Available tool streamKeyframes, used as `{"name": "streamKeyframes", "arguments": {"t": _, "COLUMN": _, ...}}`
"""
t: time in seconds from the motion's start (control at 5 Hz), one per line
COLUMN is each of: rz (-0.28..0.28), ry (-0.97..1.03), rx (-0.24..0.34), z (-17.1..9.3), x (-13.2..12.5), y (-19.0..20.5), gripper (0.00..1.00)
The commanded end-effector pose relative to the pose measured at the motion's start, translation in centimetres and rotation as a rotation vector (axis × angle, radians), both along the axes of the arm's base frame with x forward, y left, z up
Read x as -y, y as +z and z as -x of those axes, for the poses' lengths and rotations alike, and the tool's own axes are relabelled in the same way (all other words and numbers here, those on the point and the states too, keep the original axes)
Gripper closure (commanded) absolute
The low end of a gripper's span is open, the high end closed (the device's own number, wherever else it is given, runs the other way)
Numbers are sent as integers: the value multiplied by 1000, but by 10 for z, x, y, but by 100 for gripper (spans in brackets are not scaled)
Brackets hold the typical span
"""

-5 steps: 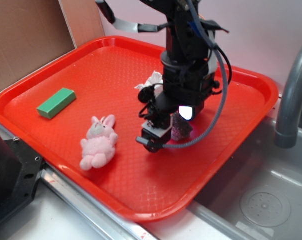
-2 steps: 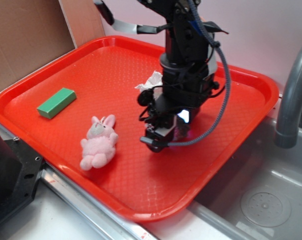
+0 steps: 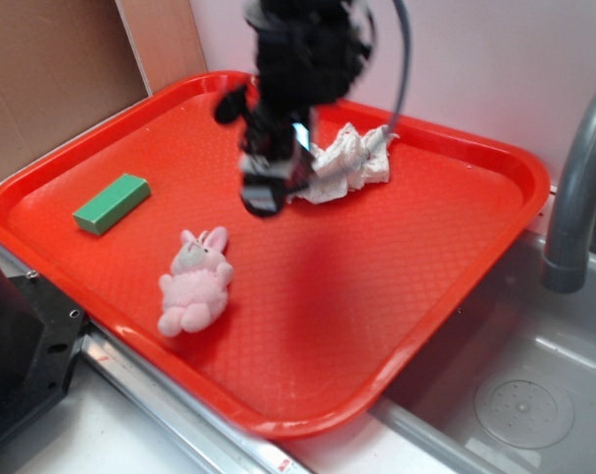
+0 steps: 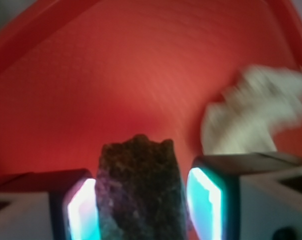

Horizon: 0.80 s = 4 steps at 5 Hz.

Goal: Grab the rock.

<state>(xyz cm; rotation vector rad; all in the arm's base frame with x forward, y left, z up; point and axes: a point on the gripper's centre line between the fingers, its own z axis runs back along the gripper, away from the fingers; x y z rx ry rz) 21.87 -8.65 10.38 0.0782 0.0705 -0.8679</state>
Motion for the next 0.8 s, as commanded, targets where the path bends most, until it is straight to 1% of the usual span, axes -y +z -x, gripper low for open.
{"name": "streamKeyframes", "arguments": {"t": 0.0, "rz": 36, "ry": 505, "rx": 127, "z": 44, "x": -41, "y": 72, "gripper": 100}}
{"name": "streamKeyframes", "arguments": {"t": 0.2, "rz": 44, "ry": 655, "rx": 167, "z": 63, "x": -56, "y": 89, "gripper": 100}}
{"name": "streamKeyframes", "arguments": {"t": 0.4, "rz": 80, "ry": 711, "rx": 142, "z": 61, "x": -60, "y": 88, "gripper": 100}}
{"name": "streamKeyframes", "arguments": {"t": 0.6, "rz": 139, "ry": 733, "rx": 105, "z": 56, "x": -64, "y": 82, "gripper": 100}}
